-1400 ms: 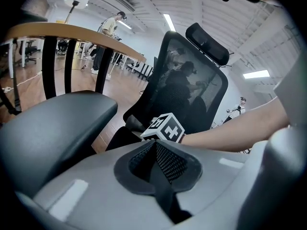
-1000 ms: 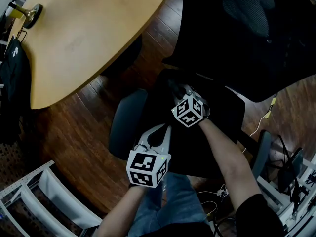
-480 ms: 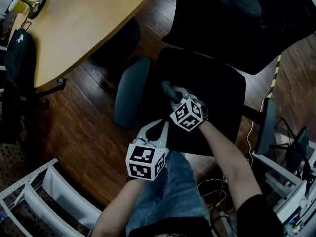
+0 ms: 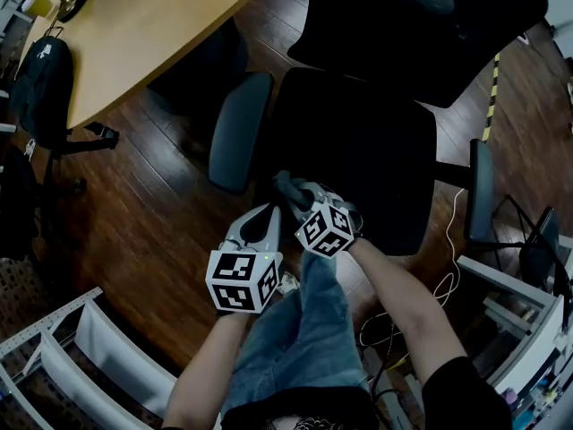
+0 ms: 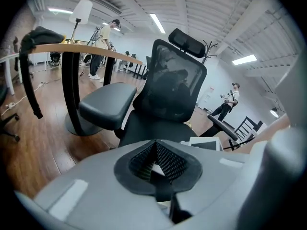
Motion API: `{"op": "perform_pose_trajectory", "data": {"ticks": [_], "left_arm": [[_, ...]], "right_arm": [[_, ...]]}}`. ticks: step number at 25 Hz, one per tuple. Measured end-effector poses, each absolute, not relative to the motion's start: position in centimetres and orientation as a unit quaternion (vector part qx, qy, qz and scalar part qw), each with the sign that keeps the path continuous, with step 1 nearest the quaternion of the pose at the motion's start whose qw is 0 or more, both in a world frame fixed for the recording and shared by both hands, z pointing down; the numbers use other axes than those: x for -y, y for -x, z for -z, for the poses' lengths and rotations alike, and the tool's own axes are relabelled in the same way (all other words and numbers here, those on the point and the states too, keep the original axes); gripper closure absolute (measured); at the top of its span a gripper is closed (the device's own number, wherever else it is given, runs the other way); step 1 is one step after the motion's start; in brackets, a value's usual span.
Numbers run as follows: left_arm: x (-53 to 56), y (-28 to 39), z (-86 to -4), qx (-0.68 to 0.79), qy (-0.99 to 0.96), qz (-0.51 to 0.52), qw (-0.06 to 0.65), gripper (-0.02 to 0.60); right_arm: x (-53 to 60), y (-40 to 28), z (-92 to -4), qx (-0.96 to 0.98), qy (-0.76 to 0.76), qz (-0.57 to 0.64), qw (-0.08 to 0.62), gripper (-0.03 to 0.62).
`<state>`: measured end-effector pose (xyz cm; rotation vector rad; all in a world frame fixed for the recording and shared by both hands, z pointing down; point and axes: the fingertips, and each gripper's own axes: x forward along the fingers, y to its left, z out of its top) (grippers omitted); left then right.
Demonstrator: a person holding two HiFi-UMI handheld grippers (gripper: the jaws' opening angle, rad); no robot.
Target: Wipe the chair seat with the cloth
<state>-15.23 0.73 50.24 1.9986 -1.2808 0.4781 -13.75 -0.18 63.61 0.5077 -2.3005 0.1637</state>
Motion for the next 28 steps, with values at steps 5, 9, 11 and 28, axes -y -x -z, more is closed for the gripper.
{"op": "perform_pose_trajectory", "data": {"ticks": [5, 9, 11, 28], "left_arm": [[-1.9, 16.9, -50.0, 0.512, -0.765, -0.177, 0.348, 0.578], [-2.9, 17.5, -50.5, 0.522, -0.757, -0.170, 0.354, 0.578], [-3.2, 17.2, -50.7, 0.522, -0.756, -0.169, 0.355, 0.578], [1.3, 11.8, -48.4, 0.492, -0.787, -0.152, 0.339, 0.578]], "right_arm": [[-4.5, 15.3, -63.2, 0.908, -0.181, -0.072, 0.372, 0.581], [-8.0, 16.4, -63.3, 0.914, -0.160, -0.076, 0.366, 0.582], [-9.2, 16.7, -63.4, 0.915, -0.151, -0.075, 0.367, 0.582], [1.0, 10.9, -59.7, 0.909, -0.220, -0.046, 0.352, 0.582]]}}
